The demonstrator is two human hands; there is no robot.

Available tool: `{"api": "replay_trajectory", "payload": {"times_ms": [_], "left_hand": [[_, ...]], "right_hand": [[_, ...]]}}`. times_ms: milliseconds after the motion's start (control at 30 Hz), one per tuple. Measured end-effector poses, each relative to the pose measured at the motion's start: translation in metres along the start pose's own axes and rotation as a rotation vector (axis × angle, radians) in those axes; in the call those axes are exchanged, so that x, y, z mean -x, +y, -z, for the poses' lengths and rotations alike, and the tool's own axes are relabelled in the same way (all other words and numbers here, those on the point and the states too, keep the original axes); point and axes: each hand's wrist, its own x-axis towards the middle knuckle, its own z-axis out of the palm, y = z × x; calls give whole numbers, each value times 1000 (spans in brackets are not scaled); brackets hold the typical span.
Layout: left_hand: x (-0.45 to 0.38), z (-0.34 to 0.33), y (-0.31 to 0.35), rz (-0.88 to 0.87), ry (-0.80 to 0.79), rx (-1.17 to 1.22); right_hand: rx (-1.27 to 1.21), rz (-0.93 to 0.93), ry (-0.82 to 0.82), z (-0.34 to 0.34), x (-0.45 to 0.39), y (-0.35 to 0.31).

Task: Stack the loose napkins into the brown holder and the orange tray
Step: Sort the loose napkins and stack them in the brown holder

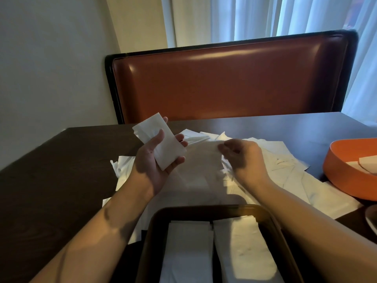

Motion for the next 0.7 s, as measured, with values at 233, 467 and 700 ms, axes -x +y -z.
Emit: {"api": "replay_trajectory", "payload": {"times_ms": [233, 467, 700], "left_hand": [[1, -1, 0, -31, 31, -41], [1, -1, -2, -36, 19, -75], [1, -1, -4, -39, -4, -93]], "right_hand": [[-199, -42, -31, 6, -1, -11], [-304, -164, -79, -3, 0, -12], [-184, 32, 11, 10, -1, -16]]}}
